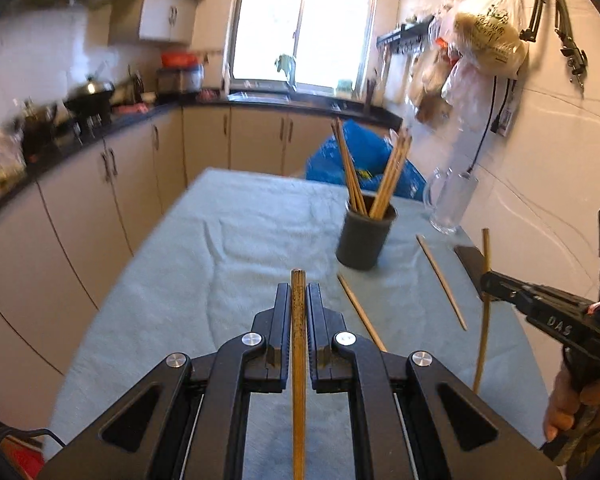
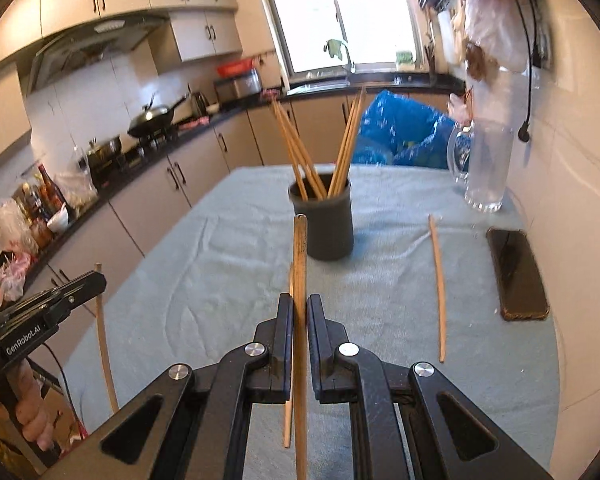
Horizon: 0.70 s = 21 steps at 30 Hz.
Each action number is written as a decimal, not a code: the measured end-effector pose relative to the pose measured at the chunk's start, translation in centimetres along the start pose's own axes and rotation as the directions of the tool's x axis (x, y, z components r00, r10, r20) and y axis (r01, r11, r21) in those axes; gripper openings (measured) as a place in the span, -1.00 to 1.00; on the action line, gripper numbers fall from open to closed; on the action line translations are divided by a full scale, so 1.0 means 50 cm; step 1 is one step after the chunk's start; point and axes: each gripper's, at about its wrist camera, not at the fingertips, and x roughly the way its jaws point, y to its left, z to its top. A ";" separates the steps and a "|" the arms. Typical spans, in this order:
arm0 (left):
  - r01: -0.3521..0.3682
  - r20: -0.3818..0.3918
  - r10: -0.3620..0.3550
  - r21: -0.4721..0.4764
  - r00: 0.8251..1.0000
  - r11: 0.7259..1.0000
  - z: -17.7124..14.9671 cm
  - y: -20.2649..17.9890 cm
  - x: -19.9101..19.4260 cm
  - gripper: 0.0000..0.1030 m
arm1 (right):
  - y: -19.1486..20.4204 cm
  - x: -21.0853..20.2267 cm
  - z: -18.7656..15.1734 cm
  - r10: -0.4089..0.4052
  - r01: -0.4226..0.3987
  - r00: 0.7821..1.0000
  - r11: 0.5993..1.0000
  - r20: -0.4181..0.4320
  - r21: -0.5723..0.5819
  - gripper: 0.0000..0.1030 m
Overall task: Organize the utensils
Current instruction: 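Lift both chopsticks upright and carry them over the black holder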
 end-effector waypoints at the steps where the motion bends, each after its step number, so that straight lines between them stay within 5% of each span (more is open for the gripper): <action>1: -0.016 0.013 0.016 0.010 1.000 1.000 0.005 -0.004 -0.005 -0.87 | 0.002 -0.005 0.002 0.000 0.000 1.000 1.000 0.012 0.004 -0.86; 21: -0.065 -0.059 0.067 0.044 0.996 0.997 0.076 -0.014 0.092 -0.87 | -0.036 -0.032 0.101 0.003 -0.010 0.991 0.999 0.137 0.051 -0.86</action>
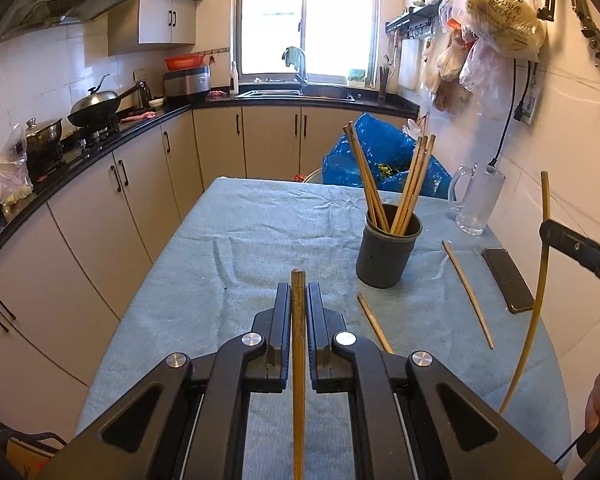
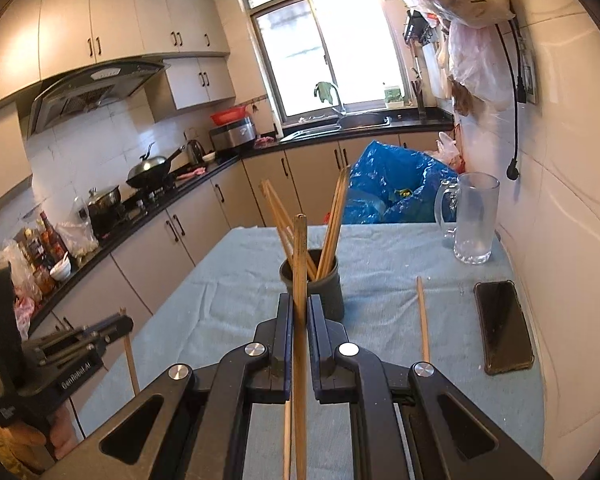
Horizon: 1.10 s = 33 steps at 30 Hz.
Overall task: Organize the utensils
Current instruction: 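Lift both chopsticks upright and carry them over the black holder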
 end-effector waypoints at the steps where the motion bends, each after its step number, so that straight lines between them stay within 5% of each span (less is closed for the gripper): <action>1: 0.000 -0.003 0.000 0.001 1.000 1.000 0.003 -0.001 0.006 -0.87 | -0.003 0.004 0.004 0.003 -0.003 1.000 1.000 0.001 0.008 -0.86; 8: 0.026 -0.012 -0.026 -0.004 1.000 1.000 0.034 0.004 0.043 -0.87 | -0.019 0.041 0.036 0.012 -0.013 1.000 0.998 0.024 0.057 -0.86; 15: 0.115 0.114 -0.106 -0.078 0.988 0.990 0.139 0.027 0.033 -0.87 | -0.020 0.076 0.118 0.036 -0.043 0.995 0.996 0.089 0.078 -0.86; 19: 0.167 0.223 -0.143 -0.096 0.964 0.981 0.224 0.021 0.024 -0.87 | -0.014 0.105 0.181 0.034 -0.047 0.988 0.996 0.153 0.081 -0.86; 27: 0.313 0.407 -0.217 -0.186 0.887 0.931 0.357 -0.014 0.066 -0.87 | -0.012 0.181 0.273 -0.052 0.025 0.953 0.996 0.299 0.091 -0.86; 33: 0.320 0.381 -0.228 -0.197 0.896 0.927 0.378 -0.054 0.176 -0.87 | -0.051 0.256 0.259 -0.112 0.069 0.945 0.987 0.307 0.148 -0.86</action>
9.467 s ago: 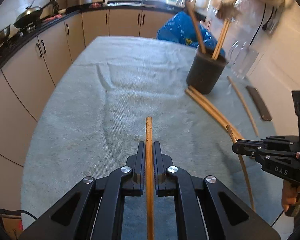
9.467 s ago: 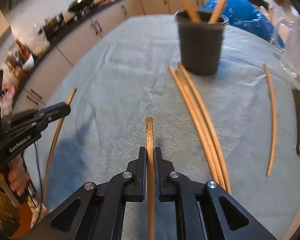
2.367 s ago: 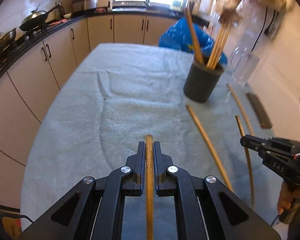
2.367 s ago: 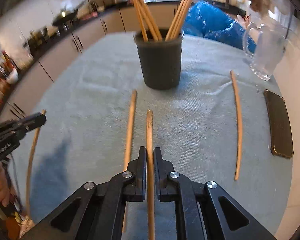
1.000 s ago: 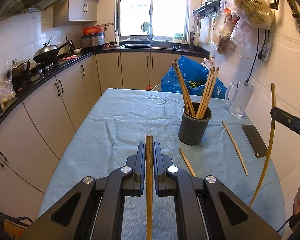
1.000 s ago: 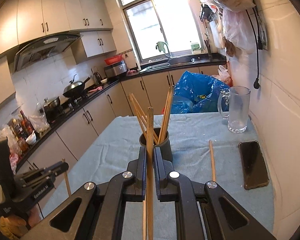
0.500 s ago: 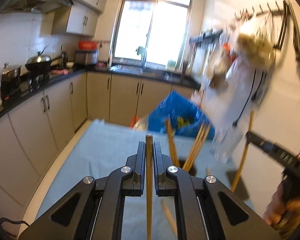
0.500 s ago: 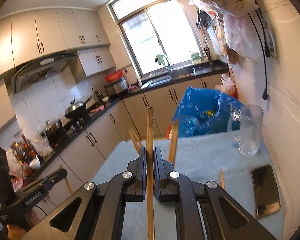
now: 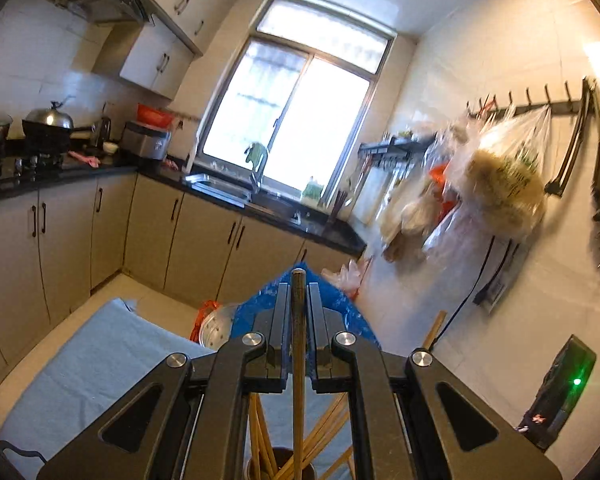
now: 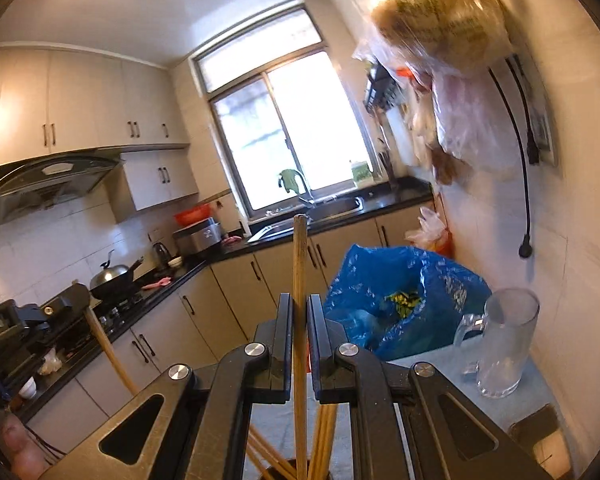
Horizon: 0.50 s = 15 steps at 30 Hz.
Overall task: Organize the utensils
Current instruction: 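Lift both chopsticks upright and carry them over the black holder, then lower both chopsticks into the black holder and open both grippers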
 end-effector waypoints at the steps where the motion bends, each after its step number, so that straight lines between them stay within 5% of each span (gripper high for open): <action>1: -0.007 -0.018 0.007 -0.001 1.000 1.000 -0.012 0.003 0.019 -0.87 | -0.005 0.008 -0.008 -0.004 0.004 1.000 1.000 -0.007 0.006 -0.86; 6: -0.065 -0.085 0.066 0.020 0.994 0.998 -0.064 0.022 0.087 -0.87 | -0.030 0.038 -0.054 -0.014 0.015 0.998 1.000 -0.055 0.005 -0.85; 15: -0.117 -0.113 0.122 0.051 0.986 0.992 -0.100 0.026 0.075 -0.87 | -0.029 0.034 -0.088 -0.010 0.008 0.995 1.000 -0.101 -0.012 -0.84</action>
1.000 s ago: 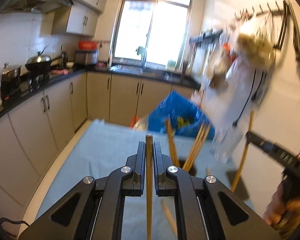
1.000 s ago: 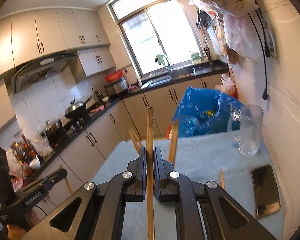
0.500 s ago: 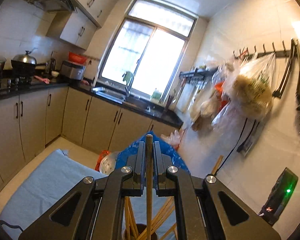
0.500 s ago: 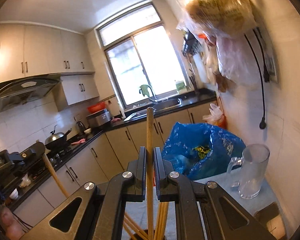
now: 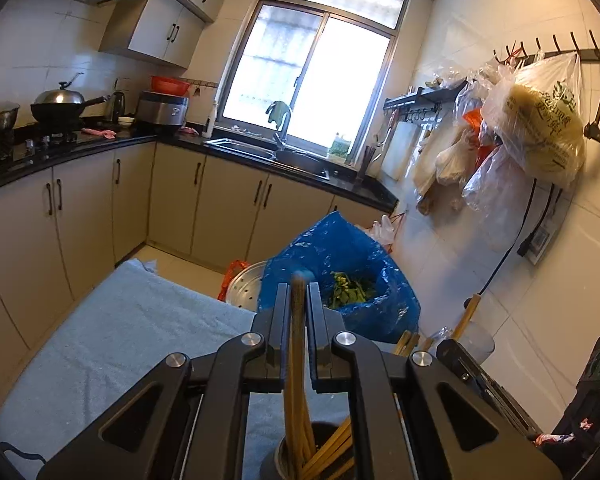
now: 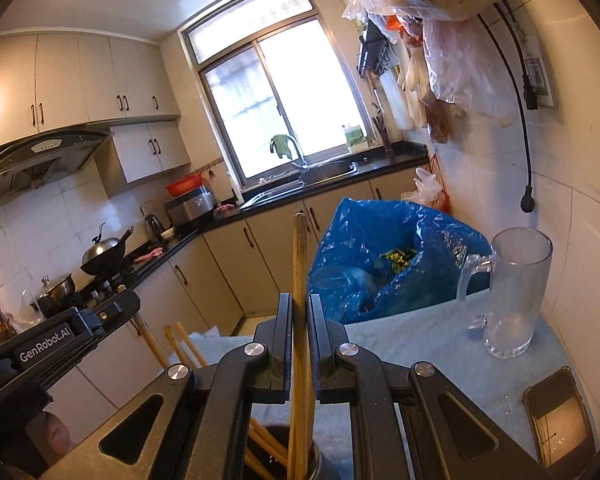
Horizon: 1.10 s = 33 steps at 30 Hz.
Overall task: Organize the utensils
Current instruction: 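Lower both chopsticks into the black holder and open both grippers, then move both open tools back to the last chopsticks on the towel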
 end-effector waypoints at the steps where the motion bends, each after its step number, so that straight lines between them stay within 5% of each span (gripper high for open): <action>1: -0.003 0.000 0.003 0.000 1.000 1.000 0.001 -0.001 -0.004 -0.86 | 0.002 -0.004 -0.001 -0.002 0.002 1.000 1.000 0.004 -0.001 -0.84; 5: -0.012 -0.004 0.012 -0.028 1.000 1.000 0.003 0.003 -0.042 -0.37 | 0.010 -0.031 0.000 -0.007 0.007 1.000 1.000 0.011 -0.007 -0.47; 14: -0.086 0.036 0.087 -0.014 0.996 0.996 -0.027 0.031 -0.197 0.15 | -0.003 -0.163 0.005 -0.031 0.031 0.999 0.999 0.041 -0.012 0.03; 20: -0.122 -0.122 0.124 0.023 0.985 0.992 -0.137 0.064 -0.218 0.27 | -0.063 -0.221 -0.060 -0.123 0.119 0.991 0.990 -0.058 -0.070 0.27; 24: -0.147 -0.349 0.164 0.077 0.923 0.986 -0.262 0.081 -0.167 0.27 | -0.123 -0.190 -0.144 -0.146 0.118 0.944 0.987 -0.295 -0.110 0.27; 27: -0.132 -0.466 0.178 0.130 0.866 0.983 -0.347 0.072 -0.136 0.27 | -0.153 -0.156 -0.217 -0.184 0.129 0.880 0.980 -0.437 -0.152 0.10; 33: -0.082 -0.533 0.174 0.191 0.828 0.978 -0.423 0.033 -0.115 0.27 | -0.186 -0.116 -0.304 -0.320 0.212 0.805 0.941 -0.499 -0.262 -0.02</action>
